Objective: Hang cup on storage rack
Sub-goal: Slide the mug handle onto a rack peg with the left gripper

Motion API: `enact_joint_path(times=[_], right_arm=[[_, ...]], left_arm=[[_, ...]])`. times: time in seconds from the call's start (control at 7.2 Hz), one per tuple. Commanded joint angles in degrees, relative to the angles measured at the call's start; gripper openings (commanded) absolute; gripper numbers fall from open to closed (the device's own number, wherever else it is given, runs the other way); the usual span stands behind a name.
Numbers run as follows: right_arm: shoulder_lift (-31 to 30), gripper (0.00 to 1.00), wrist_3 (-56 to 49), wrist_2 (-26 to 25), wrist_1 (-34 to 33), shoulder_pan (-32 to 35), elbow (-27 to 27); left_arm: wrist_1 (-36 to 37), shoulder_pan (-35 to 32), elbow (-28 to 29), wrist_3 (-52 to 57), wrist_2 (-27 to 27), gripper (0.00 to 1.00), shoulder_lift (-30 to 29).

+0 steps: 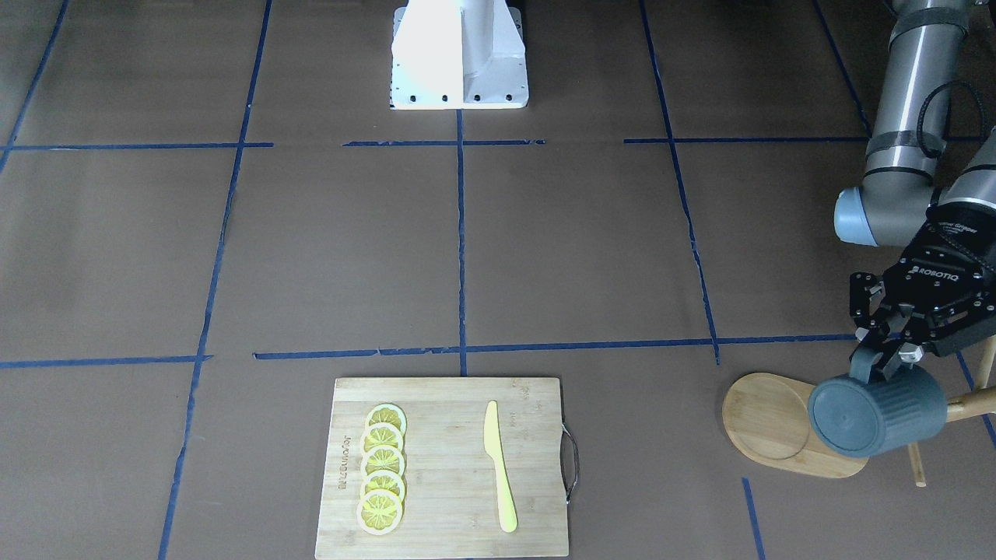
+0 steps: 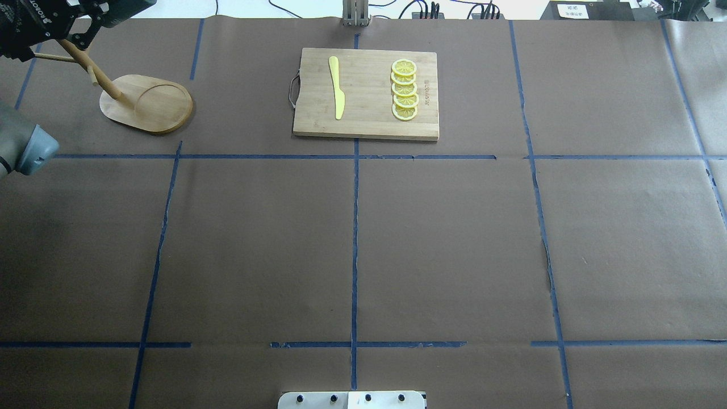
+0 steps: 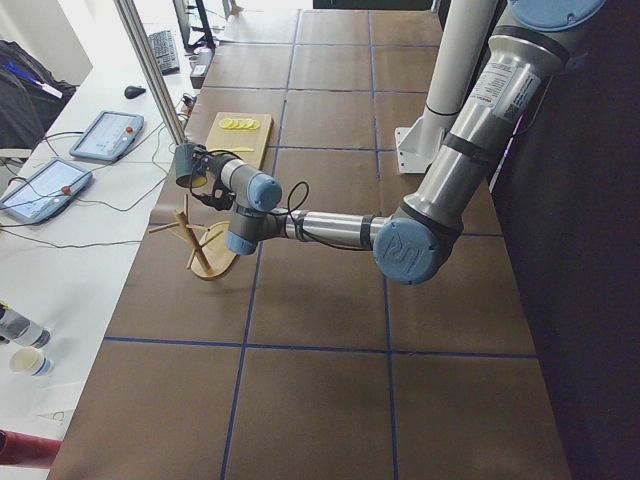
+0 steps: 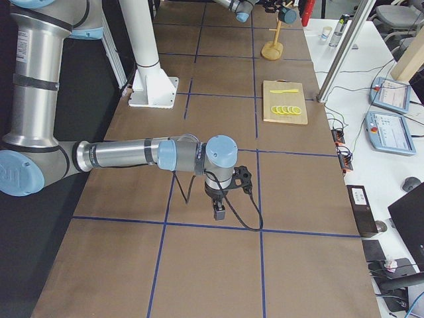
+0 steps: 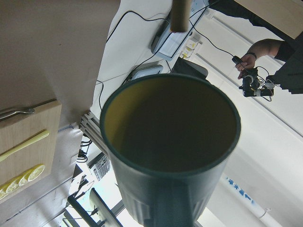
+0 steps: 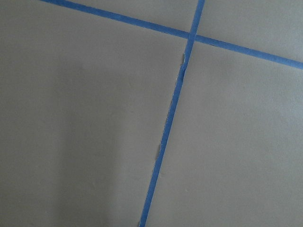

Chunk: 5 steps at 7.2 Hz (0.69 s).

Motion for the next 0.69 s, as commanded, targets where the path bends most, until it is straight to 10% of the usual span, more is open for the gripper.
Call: enact_joint_path(times=[0.0,0.56], right_arm=[[0.0,1.00,0.0,0.0,0.1,0.0,0.0],[0.0,1.00,0.0,0.0,0.1,0.0,0.0]], left_arm=[[-4.2,-0.1,1.6,-0.3,-0.1,0.00,1.3],[-9.0,-0.6,5.8,-1.9,-0.1,0.00,1.3]])
